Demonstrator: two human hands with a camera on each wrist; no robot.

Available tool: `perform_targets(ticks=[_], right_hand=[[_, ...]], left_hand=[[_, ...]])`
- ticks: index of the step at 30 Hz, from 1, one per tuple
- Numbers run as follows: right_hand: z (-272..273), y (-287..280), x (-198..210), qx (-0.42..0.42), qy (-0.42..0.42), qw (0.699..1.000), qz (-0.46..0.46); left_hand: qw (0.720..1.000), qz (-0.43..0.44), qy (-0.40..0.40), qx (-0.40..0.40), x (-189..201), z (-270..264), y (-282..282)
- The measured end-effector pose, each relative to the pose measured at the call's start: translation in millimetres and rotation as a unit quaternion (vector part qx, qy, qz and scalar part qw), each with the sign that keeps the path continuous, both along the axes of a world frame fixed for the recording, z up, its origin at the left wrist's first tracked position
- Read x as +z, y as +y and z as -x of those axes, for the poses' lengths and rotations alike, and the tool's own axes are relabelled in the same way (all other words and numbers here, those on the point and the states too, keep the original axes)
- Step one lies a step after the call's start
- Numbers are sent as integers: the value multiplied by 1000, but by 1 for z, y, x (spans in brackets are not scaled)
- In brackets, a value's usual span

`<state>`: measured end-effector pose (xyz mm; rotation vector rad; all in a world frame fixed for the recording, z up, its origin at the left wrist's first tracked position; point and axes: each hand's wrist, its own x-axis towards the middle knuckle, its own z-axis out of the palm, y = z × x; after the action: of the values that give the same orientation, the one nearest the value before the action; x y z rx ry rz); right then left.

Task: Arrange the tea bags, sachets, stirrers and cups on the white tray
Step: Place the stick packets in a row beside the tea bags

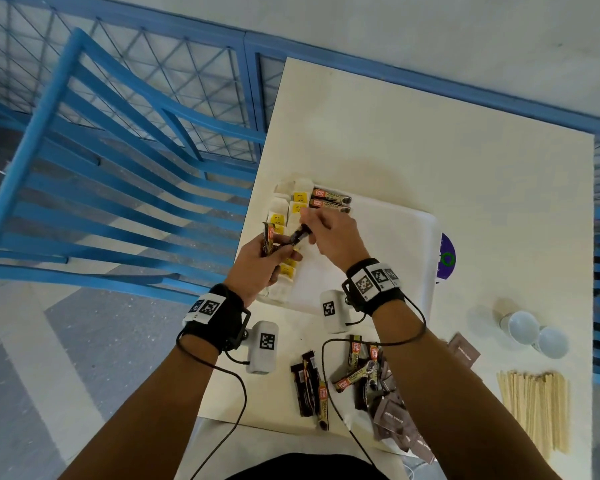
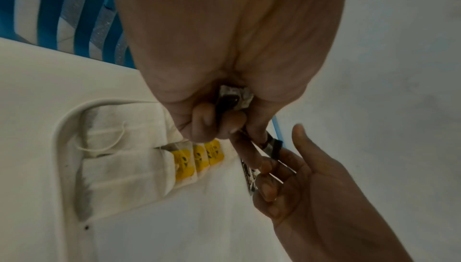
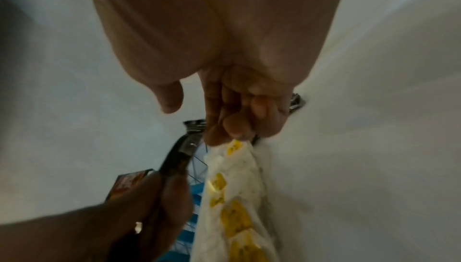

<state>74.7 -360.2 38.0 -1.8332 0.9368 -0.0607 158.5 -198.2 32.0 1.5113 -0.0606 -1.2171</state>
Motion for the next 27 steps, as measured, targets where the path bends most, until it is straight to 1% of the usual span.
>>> perform_targets(ticks=[2, 5, 8, 15, 17, 19, 21, 23, 27], right_hand=[[0, 2, 11, 13, 0, 999, -48], [3, 1, 18, 9, -28, 996, -83], [9, -2, 18, -28, -75, 987, -136], [20, 2, 21, -84, -142, 965, -202], [21, 5, 18, -121, -153, 954, -227], [22, 6, 17, -138, -138, 949, -249], [22, 10, 18, -106, -91, 962, -233], [21, 15, 17, -70, -56, 978, -190], [16, 19, 13, -87, -57, 983, -150]], left_hand=[[1000, 2, -13, 3, 2, 0, -2], [1000, 8, -12, 27, 4, -2, -2], [998, 22, 10, 61, 2, -4, -1], [996, 35, -6, 83, 6, -4, 2], [995, 30, -6, 100, 7, -2, 2], [992, 26, 4, 125, 7, -2, 2], [991, 23, 8, 130, 8, 0, 1], [994, 11, 0, 106, 10, 3, 0], [997, -35, -45, 47, 19, 10, -2]])
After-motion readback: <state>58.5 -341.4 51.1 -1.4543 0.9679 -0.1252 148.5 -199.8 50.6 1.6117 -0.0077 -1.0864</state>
